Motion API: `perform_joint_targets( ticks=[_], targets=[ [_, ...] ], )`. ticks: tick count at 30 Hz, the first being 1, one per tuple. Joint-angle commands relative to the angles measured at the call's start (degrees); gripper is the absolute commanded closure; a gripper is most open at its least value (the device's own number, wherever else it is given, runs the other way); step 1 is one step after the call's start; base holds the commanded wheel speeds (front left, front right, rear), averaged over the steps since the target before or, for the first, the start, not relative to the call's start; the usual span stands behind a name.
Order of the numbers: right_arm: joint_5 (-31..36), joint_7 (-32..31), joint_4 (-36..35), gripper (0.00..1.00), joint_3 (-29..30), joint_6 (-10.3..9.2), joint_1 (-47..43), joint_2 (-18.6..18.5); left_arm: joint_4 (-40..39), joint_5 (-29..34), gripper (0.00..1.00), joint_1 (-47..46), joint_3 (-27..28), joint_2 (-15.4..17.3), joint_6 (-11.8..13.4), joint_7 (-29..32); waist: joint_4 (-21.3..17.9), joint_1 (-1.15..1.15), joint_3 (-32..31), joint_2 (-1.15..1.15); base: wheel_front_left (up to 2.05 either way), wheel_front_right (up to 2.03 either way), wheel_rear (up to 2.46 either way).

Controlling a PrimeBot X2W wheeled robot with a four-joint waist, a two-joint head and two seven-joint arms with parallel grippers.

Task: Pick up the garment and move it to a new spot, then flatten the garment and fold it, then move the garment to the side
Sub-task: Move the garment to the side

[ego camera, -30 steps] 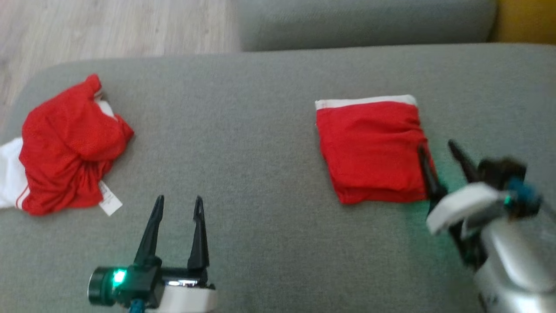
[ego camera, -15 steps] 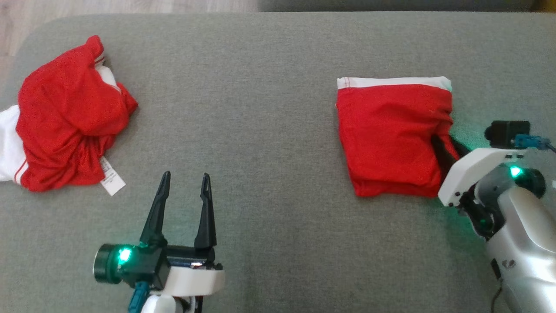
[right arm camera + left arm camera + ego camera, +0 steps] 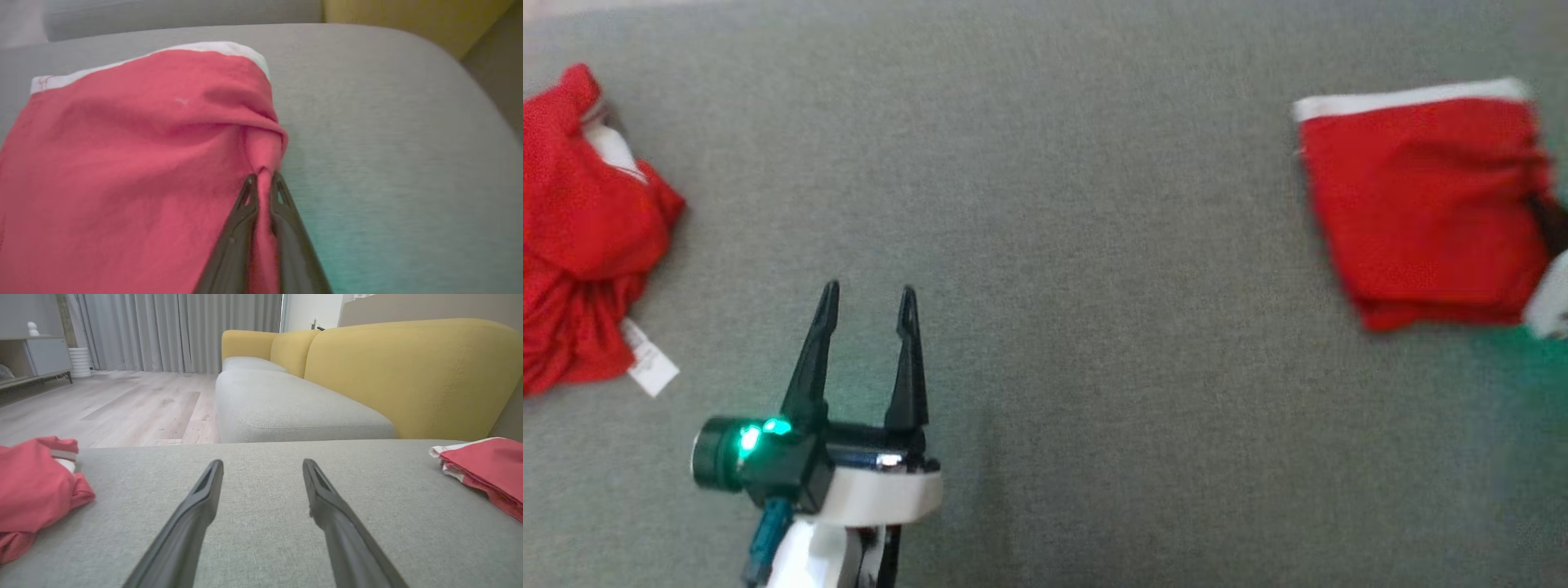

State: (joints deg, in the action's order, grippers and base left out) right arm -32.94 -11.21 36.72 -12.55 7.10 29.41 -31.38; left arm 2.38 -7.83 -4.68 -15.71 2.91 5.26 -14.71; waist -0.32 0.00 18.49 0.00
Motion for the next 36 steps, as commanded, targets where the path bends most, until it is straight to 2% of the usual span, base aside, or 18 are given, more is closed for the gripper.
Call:
perform_joint_targets(
  ticks=[1,7,11,12,13,14,15,21,25,31,36],
  targets=[
    [0.94,-0.43,-2.08,1.0,0.71,0.39,1.62,-4.9,-2.29,-0.18,0.0,-2.84,1.3,-0.03,-0.58,-0.29,-1.55,0.0,3.5,0.0,0.0,0.0,0.0],
    [5.91,-1.39,-3.0,1.0,7.68,0.39,3.12,-15.6,-3.46,-1.79,0.0,-7.5,-0.02,-0.03,-1.51,-0.29,-1.61,0.0,9.81,0.0,0.0,0.0,0.0],
    [10.05,-1.19,-3.57,1.0,14.63,0.39,3.18,-18.7,-3.68,-2.84,0.0,-9.83,-1.25,-0.03,-1.73,-0.29,-1.45,0.0,12.39,0.0,0.0,0.0,0.0],
    [11.15,-1.15,-3.69,0.89,16.3,0.39,3.03,-18.88,-3.67,-3.02,0.0,-10.27,-1.53,-0.03,-1.65,-0.29,-1.41,0.0,12.75,0.0,0.0,0.0,0.0],
    [11.15,-1.15,-3.69,0.89,16.3,0.39,3.03,-18.88,-3.67,-3.02,0.0,-10.27,-1.53,-0.03,-1.65,-0.29,-1.41,0.0,12.75,0.0,0.0,0.0,0.0],
    [12.06,-1.18,-3.7,0.54,18.19,0.39,2.94,-18.63,-3.64,-3.2,0.0,-10.69,-1.77,-0.03,-1.57,-0.29,-1.33,0.0,13.03,0.0,0.0,0.0,0.0],
    [12.98,-1.16,-3.95,0.0,19.73,0.39,2.76,-18.12,-3.53,-3.36,0.0,-11.04,-1.97,-0.03,-1.5,-0.29,-1.23,0.0,13.12,0.0,0.0,0.0,0.0],
    [18.97,-1.24,-7.64,0.0,24.46,0.39,-0.06,-13.33,-2.54,-4.06,0.0,-11.28,-2.11,-0.03,-1.11,-0.29,-0.29,0.0,10.49,0.0,0.0,0.0,0.0],
    [19.98,1.92,-11.81,0.0,24.5,0.39,-1.21,-6.56,-1.81,-4.1,0.0,-9.66,-1.66,-0.03,-0.56,-0.29,0.23,0.0,6.7,0.0,0.0,0.0,0.0],
    [18.93,8.0,-15.69,0.0,17.37,0.39,-4.85,4.88,-0.02,-4.46,0.0,-6.07,-0.14,-0.03,0.3,-0.29,1.01,0.0,-0.62,0.0,0.0,0.0,0.0],
    [15.69,14.63,-14.11,0.0,7.15,0.39,-9.76,12.03,2.31,-4.73,0.0,-2.68,1.7,-0.03,0.73,-0.29,1.55,0.0,-7.5,0.0,0.0,0.0,0.0]
  ],
)
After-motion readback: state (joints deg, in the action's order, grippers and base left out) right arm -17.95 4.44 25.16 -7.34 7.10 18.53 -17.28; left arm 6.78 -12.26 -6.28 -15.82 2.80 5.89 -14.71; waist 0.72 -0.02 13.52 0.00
